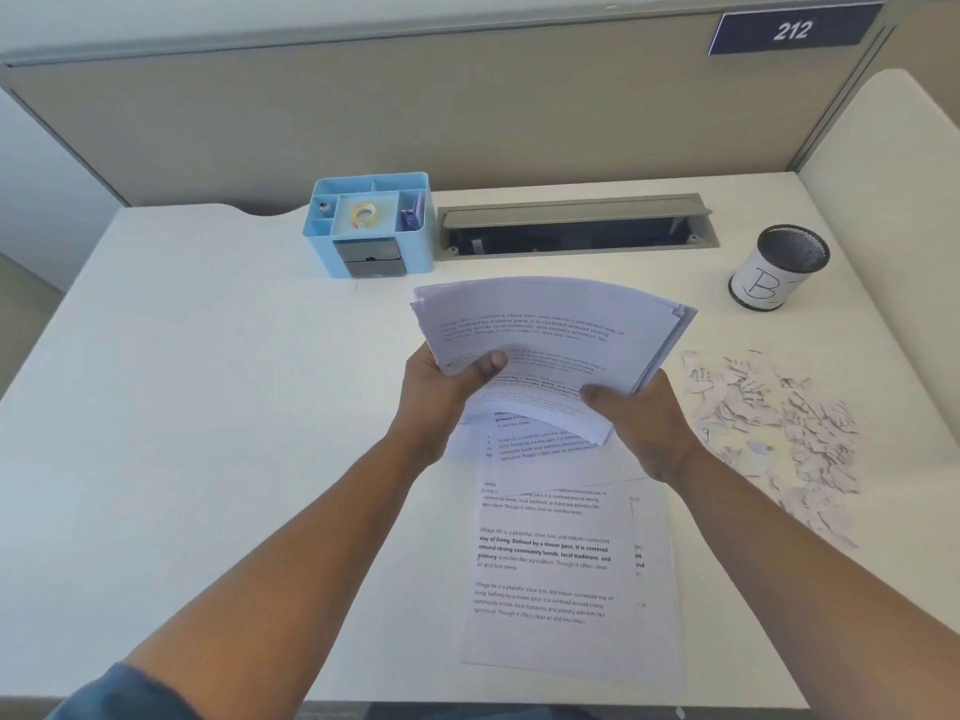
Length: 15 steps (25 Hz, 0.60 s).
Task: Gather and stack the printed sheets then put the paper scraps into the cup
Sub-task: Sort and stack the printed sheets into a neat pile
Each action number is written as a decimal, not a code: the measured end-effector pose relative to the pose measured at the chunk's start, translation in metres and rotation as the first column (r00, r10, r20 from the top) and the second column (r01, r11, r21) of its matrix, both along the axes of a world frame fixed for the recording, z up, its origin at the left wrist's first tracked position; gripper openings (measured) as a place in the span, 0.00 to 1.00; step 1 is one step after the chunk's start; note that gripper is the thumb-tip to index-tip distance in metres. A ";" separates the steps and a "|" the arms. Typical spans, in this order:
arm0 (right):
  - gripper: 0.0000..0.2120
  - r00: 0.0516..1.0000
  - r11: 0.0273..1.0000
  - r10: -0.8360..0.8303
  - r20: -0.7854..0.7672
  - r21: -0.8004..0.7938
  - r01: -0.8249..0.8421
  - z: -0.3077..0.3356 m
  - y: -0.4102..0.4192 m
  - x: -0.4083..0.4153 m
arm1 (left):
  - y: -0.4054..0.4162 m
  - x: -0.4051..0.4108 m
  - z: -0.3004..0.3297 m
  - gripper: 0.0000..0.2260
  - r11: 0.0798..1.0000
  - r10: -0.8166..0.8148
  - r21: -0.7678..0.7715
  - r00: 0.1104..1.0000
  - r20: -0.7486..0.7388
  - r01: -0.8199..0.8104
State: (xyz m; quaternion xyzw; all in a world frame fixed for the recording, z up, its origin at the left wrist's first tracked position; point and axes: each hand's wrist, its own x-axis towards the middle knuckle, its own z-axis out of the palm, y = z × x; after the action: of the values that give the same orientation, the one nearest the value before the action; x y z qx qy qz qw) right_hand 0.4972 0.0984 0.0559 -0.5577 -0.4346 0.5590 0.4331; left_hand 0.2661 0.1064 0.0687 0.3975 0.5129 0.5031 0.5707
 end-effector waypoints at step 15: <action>0.15 0.999 1.000 0.009 0.035 -0.019 -0.008 -0.005 -0.003 -0.001 | 0.000 -0.007 -0.017 0.15 0.995 -0.089 -0.053 0.993 -0.074 0.085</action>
State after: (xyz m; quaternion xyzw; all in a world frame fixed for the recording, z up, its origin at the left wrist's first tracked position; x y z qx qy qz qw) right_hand 0.4962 0.0956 0.0505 -0.5696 -0.4394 0.5549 0.4178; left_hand 0.2594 0.1061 0.0521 0.4240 0.5290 0.4491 0.5819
